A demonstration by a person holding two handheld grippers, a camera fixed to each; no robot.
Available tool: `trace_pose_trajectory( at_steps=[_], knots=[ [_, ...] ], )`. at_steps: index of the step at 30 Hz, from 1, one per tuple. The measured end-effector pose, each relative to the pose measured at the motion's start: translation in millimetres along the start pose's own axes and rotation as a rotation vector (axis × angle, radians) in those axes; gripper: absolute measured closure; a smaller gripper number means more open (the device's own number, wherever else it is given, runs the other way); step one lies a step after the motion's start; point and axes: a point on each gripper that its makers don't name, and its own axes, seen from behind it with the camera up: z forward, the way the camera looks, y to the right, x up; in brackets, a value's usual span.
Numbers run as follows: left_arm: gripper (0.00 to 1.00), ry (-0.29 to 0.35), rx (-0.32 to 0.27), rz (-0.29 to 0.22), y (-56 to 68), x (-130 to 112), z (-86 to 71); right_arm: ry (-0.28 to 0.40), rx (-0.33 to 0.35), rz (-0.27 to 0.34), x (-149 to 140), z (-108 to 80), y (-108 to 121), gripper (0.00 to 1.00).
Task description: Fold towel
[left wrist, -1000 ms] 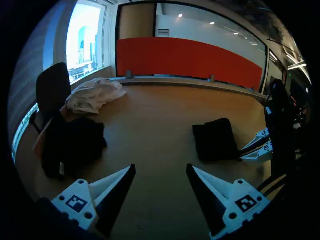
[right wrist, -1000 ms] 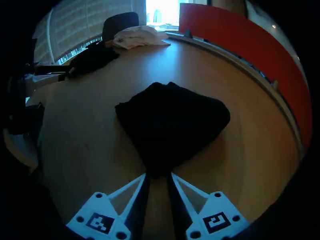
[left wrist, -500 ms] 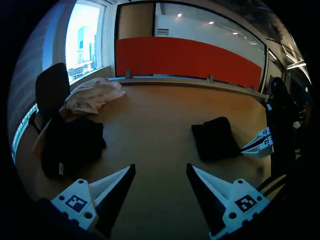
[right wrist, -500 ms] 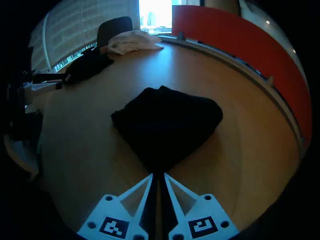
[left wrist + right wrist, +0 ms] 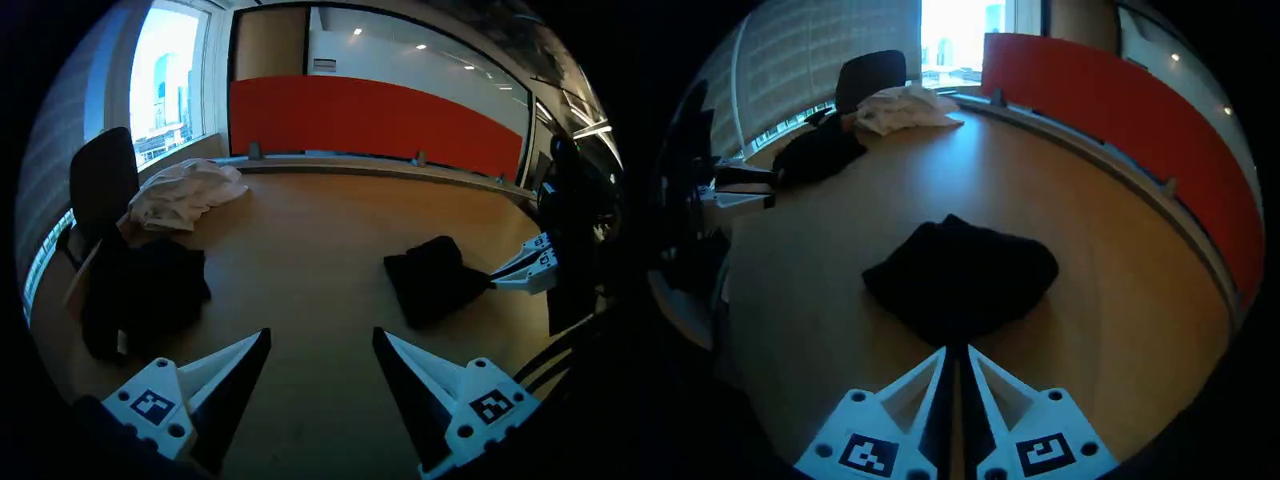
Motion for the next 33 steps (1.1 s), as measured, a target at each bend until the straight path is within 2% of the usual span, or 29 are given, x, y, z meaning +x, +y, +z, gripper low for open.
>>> trace_pose_trajectory(
  at_steps=[12,21,24,33],
  knots=[
    [0.06,0.018,-0.017,0.016,3.6,16.0,0.9,0.117,-0.003,-0.074,79.5,-39.2,12.5,0.95],
    [0.06,0.035,-0.030,0.027,8.5,29.5,2.8,0.217,-0.017,-0.079,137.5,-72.0,20.3,0.95],
    [0.06,0.038,-0.034,0.029,10.2,32.6,4.0,0.237,-0.026,-0.077,147.4,-80.7,25.3,0.95],
    [0.06,0.043,-0.045,0.026,17.3,37.7,6.0,0.246,-0.041,-0.068,147.6,-92.2,37.6,0.95]
  ],
)
